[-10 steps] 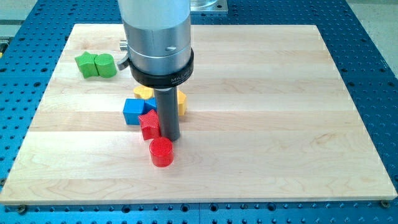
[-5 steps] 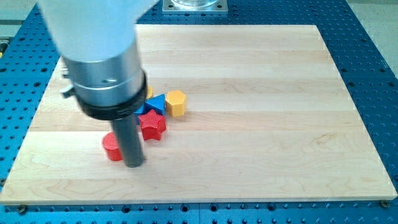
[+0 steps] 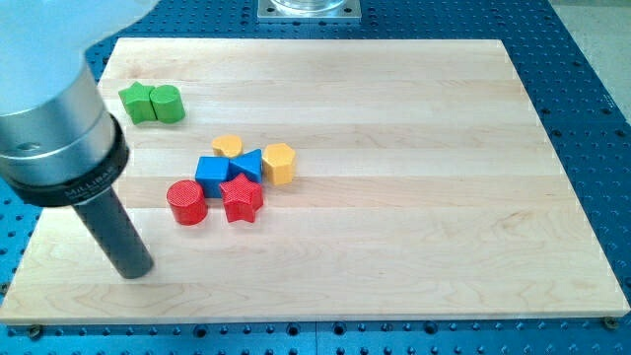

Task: Place the red blocks into the blue blocks

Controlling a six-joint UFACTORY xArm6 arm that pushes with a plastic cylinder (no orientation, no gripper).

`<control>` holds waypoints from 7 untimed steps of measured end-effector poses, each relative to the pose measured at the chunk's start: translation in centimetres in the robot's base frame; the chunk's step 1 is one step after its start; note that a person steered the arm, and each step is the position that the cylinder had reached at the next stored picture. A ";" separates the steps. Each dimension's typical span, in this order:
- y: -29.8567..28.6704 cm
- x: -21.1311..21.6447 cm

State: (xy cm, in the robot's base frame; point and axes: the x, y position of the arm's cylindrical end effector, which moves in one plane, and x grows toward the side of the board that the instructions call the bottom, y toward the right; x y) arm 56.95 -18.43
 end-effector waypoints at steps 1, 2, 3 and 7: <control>0.0 -2.6; 0.3 -3.7; 3.3 -4.0; 14.4 -10.5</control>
